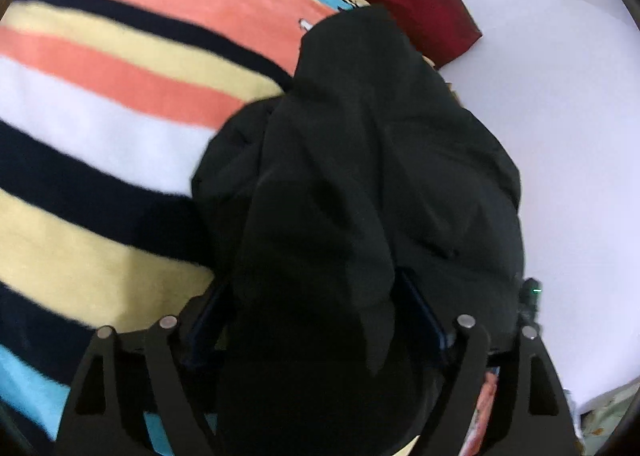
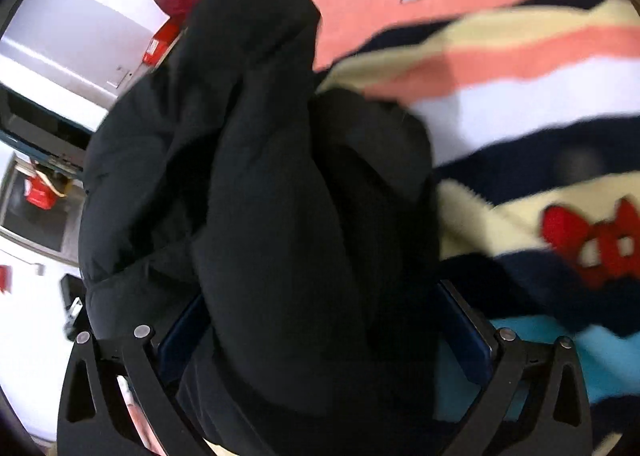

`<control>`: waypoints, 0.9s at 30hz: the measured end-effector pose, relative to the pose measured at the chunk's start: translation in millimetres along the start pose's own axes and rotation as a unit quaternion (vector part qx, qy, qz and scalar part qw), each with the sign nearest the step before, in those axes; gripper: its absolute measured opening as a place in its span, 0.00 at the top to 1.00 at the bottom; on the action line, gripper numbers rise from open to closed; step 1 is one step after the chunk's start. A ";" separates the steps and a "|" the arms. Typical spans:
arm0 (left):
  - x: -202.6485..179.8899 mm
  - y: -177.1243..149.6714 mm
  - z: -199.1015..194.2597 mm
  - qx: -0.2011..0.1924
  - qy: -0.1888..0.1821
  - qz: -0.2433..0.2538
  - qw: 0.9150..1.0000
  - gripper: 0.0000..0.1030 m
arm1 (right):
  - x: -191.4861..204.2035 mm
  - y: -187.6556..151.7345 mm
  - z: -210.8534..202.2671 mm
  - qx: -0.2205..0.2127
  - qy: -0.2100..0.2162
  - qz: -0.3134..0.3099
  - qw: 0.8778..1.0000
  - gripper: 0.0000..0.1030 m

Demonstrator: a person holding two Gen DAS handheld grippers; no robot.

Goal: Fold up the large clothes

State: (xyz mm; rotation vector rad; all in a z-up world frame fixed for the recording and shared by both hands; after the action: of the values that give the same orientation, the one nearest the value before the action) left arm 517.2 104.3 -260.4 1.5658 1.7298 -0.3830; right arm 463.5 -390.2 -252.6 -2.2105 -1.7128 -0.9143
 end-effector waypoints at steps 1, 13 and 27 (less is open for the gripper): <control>0.5 -1.7 4.0 0.005 -0.016 -0.005 1.000 0.19 | 0.4 -0.2 3.4 0.004 0.004 -0.003 1.000 0.01; -66.1 -22.6 19.6 -0.037 -0.034 0.077 0.996 0.68 | 37.2 -1.0 4.1 -0.047 0.046 -0.031 0.997 0.55; -152.0 -44.0 -79.5 -0.114 -0.065 0.186 0.974 0.85 | 130.8 -18.0 -114.7 -0.171 0.078 -0.138 0.972 0.83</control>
State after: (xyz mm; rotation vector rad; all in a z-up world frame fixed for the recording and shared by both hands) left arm 443.7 39.5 -112.9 1.6124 1.2959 -0.0923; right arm 425.0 -337.6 -90.3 -2.0468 -1.9384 -1.5113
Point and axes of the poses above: each gripper's, at about its wrist camera, not at the fingertips, and z roughly the way its jaws point, x to its left, y to its top, the point moved 9 cm from there along z, roughly the way its jaws point, and after that the axes turned 3 degrees about x, right-handed, at the moved point
